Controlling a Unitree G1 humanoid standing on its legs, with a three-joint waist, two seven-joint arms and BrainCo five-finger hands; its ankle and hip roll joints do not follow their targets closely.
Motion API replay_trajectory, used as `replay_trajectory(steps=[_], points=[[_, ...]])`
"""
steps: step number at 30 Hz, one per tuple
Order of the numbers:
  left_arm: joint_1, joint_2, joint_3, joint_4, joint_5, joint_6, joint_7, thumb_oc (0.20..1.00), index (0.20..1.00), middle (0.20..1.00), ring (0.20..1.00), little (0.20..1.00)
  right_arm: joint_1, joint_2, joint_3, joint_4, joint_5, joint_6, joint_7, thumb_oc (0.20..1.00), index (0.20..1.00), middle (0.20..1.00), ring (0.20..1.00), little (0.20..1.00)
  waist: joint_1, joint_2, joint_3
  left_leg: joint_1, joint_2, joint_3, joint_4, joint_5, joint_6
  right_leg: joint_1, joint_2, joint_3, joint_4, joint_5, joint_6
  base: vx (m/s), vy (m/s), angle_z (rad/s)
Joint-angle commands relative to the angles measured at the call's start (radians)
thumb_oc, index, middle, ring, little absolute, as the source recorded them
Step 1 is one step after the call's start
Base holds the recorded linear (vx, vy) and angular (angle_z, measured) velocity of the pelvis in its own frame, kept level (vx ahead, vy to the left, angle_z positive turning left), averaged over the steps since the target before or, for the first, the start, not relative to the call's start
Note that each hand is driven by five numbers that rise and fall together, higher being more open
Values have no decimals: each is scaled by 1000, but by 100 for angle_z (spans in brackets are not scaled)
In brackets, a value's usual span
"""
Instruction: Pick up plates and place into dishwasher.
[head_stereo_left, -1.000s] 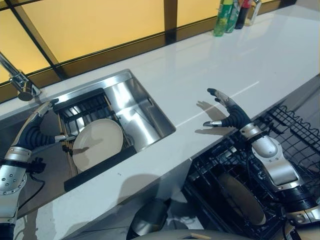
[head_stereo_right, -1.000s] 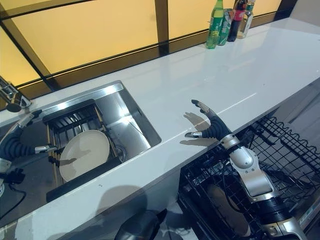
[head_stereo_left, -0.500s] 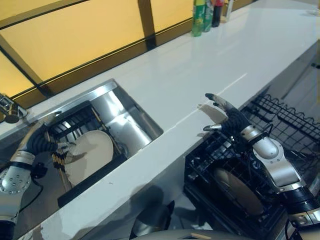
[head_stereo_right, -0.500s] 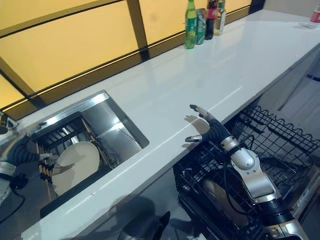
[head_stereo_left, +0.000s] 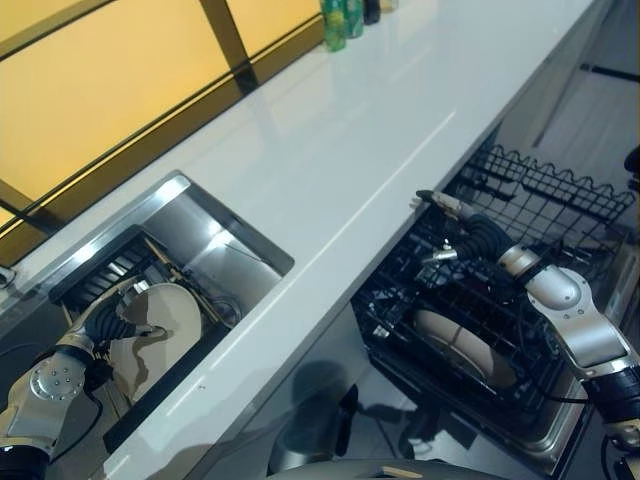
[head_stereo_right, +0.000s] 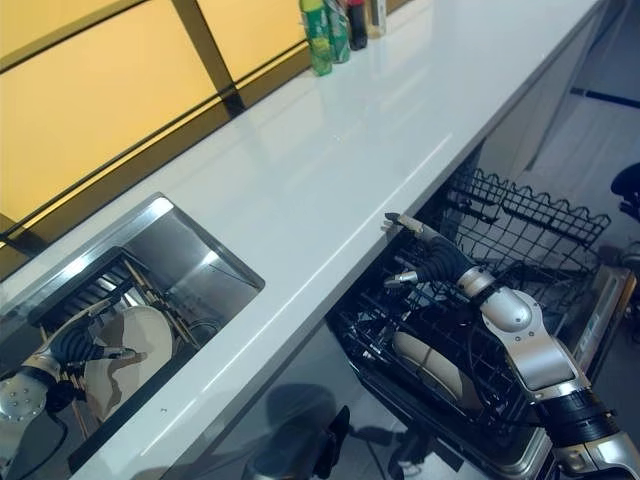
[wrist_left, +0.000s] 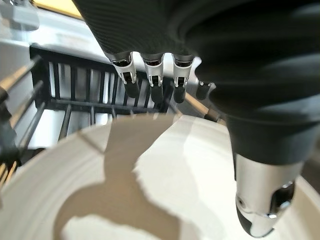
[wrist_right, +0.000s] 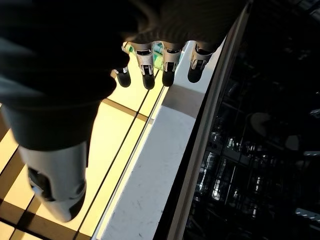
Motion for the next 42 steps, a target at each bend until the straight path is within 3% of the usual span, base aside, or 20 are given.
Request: replay_trajectory(steps=[1, 6, 12, 17, 21, 25, 28, 37, 42], points=[[-84, 75, 11, 43, 37, 42, 85, 1000, 1000, 1000, 1000, 1000, -111, -46, 5, -45, 28, -26, -7, 1000, 1000, 1000, 1000, 1000, -19, -32, 41, -112, -4, 28, 55, 23, -35, -62, -123, -13, -5, 165, 38, -94, 19, -7], [-145, 132, -33, 93, 80, 142, 48, 1000, 1000, 1000, 1000, 1000, -172, -46, 20, -42, 20, -30, -21, 1000, 1000, 1000, 1000, 1000, -24, -45, 76, -162, 5, 47, 74, 22, -28, -100, -128, 2, -10, 178, 47, -128, -17, -16], [-235, 199, -64, 206, 66, 152, -25, 1000, 1000, 1000, 1000, 1000, -216, -39, 35, -41, 23, -42, -28, 1000, 1000, 1000, 1000, 1000, -28, -64, 92, -198, 19, 59, 75, 22, -21, -108, -118, 7, -39, 186, 56, -93, -36, -3], [-301, 216, -121, 272, 23, 171, -188, 1000, 1000, 1000, 1000, 1000, -247, -22, 38, -45, 10, -42, -32, 1000, 1000, 1000, 1000, 1000, -31, -74, 103, -222, 25, 62, 77, 24, -17, -121, -107, 16, -57, 192, 60, -85, -47, 0], [-321, 221, -154, 279, -56, 167, -423, 1000, 1000, 1000, 1000, 1000, -263, -21, 39, -51, 12, -37, -33, 1000, 1000, 1000, 1000, 1000, -30, -74, 106, -221, 28, 60, 62, 28, -17, -113, -96, 20, -84, 199, 62, -71, -45, -1], [-293, 243, -176, 213, -150, 171, -630, 1000, 1000, 1000, 1000, 1000, -258, -48, 45, -51, 32, -55, -37, 1000, 1000, 1000, 1000, 1000, -26, -64, 97, -211, 23, 56, 48, 27, -21, -86, -94, 18, -108, 193, 63, -42, -5, -2], [-257, 267, -172, 148, -195, 161, -724, 1000, 1000, 1000, 1000, 1000, -252, -57, 46, -39, 38, -67, -38, 1000, 1000, 1000, 1000, 1000, -16, -52, 82, -207, 21, 49, 37, 34, -23, -74, -92, 11, -118, 194, 62, -5, -3, 1], [-95, 333, -160, -172, -278, 159, -917, 1000, 1000, 1000, 1000, 1000, -234, -83, 51, -27, 70, -53, -70, 1000, 1000, 1000, 1000, 1000, 34, -37, 37, -185, 5, 13, 26, 34, -23, -26, -88, -27, -127, 183, 55, -3, -46, 13], [17, 329, -159, -336, -238, 154, -928, 1000, 1000, 1000, 1000, 1000, -215, -90, 57, -19, 87, -51, -93, 1000, 1000, 1000, 1000, 1000, 64, -41, 8, -162, -8, -15, 22, 27, -22, 4, -86, -48, -127, 171, 54, 3, -75, 11]])
